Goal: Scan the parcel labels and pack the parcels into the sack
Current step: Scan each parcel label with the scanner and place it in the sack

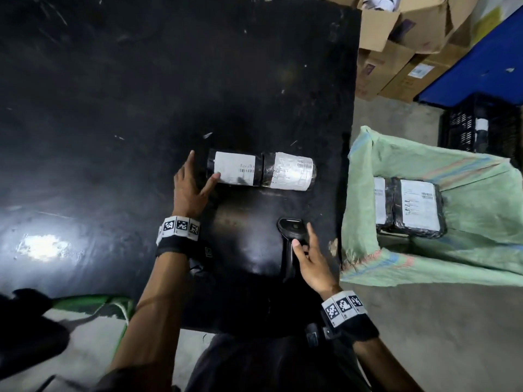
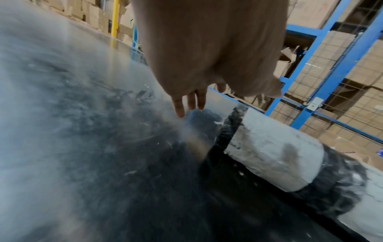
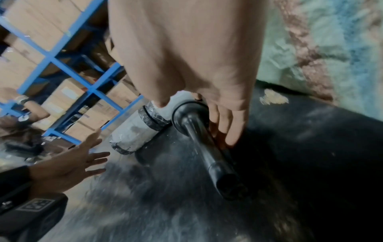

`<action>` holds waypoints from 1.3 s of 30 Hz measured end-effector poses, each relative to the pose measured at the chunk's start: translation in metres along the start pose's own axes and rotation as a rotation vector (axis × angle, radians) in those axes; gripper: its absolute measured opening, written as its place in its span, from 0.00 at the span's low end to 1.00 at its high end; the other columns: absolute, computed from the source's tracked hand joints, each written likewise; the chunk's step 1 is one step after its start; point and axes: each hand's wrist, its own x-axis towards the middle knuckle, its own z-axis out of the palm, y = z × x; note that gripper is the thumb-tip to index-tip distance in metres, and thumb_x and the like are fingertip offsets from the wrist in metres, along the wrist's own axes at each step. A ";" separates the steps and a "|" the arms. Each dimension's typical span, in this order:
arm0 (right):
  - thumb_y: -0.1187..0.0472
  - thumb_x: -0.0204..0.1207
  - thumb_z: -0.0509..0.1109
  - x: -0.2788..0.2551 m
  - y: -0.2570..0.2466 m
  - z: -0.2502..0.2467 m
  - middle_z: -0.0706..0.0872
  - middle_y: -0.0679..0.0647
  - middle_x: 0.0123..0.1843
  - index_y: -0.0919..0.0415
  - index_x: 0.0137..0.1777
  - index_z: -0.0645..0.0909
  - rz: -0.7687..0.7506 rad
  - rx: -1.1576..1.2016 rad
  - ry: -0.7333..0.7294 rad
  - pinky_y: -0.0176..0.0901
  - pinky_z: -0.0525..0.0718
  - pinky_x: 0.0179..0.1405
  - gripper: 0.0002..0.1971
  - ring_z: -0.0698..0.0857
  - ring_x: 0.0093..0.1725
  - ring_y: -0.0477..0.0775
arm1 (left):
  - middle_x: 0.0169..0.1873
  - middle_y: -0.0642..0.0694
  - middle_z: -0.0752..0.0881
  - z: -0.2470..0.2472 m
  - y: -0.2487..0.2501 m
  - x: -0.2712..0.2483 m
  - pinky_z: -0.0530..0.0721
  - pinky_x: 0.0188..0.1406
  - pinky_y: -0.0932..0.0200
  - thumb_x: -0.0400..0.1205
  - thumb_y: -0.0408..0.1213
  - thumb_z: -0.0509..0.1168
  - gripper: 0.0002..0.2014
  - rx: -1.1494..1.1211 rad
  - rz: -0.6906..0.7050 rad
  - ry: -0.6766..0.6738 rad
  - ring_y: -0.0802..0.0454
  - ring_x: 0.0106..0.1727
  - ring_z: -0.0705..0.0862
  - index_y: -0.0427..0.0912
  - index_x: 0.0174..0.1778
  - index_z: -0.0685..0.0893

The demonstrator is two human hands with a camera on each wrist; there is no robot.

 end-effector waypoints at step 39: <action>0.68 0.86 0.64 -0.035 -0.038 -0.044 0.83 0.59 0.66 0.43 0.87 0.52 -0.525 0.533 0.045 0.32 0.82 0.55 0.37 0.78 0.39 0.59 | 0.61 0.44 0.89 0.017 0.069 -0.021 0.91 0.60 0.43 0.66 0.50 0.89 0.39 -0.552 0.262 0.117 0.45 0.61 0.90 0.51 0.69 0.76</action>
